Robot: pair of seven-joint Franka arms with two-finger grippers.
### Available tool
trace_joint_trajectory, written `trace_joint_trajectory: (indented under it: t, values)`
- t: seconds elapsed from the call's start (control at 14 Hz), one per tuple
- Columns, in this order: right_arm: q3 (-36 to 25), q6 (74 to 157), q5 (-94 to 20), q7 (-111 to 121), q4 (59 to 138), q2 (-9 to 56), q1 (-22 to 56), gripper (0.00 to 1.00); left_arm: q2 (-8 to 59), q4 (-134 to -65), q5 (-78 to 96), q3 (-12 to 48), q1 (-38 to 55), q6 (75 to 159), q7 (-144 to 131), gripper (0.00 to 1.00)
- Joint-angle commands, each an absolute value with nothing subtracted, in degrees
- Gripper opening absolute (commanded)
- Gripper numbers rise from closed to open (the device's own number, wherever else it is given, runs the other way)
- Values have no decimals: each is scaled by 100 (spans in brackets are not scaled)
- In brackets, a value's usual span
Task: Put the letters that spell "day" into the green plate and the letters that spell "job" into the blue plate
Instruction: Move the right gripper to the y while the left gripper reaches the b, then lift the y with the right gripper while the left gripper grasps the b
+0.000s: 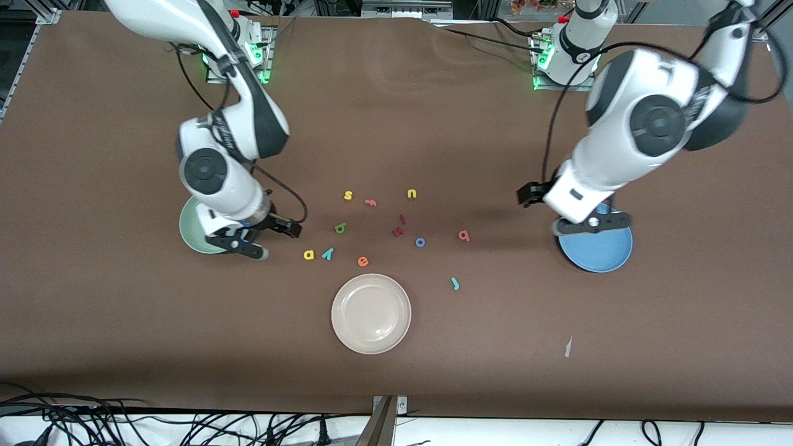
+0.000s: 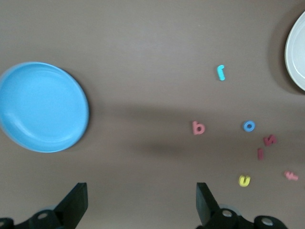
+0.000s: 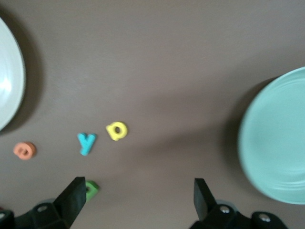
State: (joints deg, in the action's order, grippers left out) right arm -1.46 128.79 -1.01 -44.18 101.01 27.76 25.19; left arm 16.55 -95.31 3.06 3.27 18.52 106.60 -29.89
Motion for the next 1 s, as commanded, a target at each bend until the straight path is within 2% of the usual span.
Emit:
trace_joint_trajectory:
  t: [0.0,0.14,0.5,0.72,0.93]
  values:
    - [-193,13218,-70,-5191,9722,3338,2671,99,1529,-10394,352,255,2196,11659,-3575,100]
    - [-193,13219,-27,-5798,9440,3690,2873,96,1695,-10861,343,255,2460,12424,-4058,100]
    - [-211,13473,-17,-6091,9114,4219,3129,68,2670,-10899,325,255,2873,13489,-5008,100]
    - [-211,13614,9,-6100,9035,4385,3138,65,3101,-10863,325,255,2980,13965,-5238,100]
    - [-220,13904,9,-6091,9026,4500,3129,65,3313,-10644,334,246,2979,14019,-5247,100]
